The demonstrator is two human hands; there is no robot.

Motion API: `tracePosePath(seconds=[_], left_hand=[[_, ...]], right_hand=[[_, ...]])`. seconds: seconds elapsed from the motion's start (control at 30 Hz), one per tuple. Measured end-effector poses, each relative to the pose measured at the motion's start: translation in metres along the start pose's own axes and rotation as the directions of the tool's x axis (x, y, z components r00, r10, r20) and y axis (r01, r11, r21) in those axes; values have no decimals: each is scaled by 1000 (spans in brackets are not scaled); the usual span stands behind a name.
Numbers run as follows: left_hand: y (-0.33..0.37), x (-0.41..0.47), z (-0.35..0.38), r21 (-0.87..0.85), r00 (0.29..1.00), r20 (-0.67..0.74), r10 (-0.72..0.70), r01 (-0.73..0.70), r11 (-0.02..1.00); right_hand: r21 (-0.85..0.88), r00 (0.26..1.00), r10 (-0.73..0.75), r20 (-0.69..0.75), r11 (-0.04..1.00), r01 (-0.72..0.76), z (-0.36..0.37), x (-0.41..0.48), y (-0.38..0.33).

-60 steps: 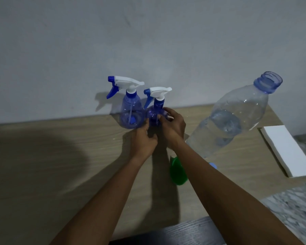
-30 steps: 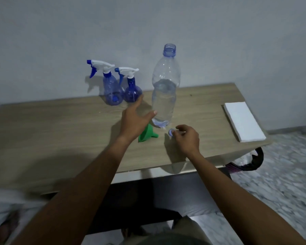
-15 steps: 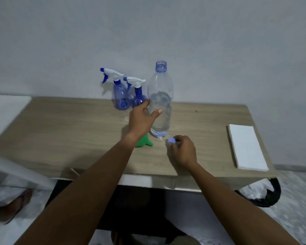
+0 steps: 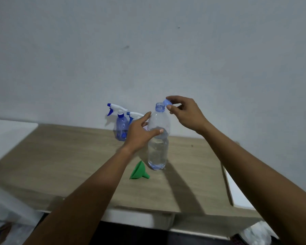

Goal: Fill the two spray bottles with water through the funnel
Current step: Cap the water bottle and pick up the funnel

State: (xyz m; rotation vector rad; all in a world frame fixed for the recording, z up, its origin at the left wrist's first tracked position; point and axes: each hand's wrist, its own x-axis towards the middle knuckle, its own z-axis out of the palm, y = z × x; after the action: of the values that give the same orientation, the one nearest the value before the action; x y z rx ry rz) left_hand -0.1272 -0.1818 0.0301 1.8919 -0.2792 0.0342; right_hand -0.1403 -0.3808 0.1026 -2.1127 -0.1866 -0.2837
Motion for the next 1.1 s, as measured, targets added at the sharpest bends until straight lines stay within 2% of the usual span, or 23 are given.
tracePosePath(seconds=[0.1,0.27,0.43,0.57,0.7,1.1], left_hand=[[2,6,-4,21,999,48,14,-15,1000],[-3,10,-5,5,998,59,6,-6,1000],[-6,6,-4,15,998,53,20,-21,1000],[-6,7,-5,19,998,54,15,-16,1000],[-6,7,-7,27,998,61,12,-13,1000],[-6,9,-9,0,995,95,-4,4,1000]], right_hand=[[-40,996,-50,77,998,53,-3,12,-12],[-217,971,-27,237,973,80,-9,23,-25],[-432,930,2,368,886,169,-20,34,-46],[-525,889,51,455,822,221,-19,44,-57],[-555,860,61,507,786,272,-20,52,-60],[-459,823,54,565,850,260,-28,52,-60]])
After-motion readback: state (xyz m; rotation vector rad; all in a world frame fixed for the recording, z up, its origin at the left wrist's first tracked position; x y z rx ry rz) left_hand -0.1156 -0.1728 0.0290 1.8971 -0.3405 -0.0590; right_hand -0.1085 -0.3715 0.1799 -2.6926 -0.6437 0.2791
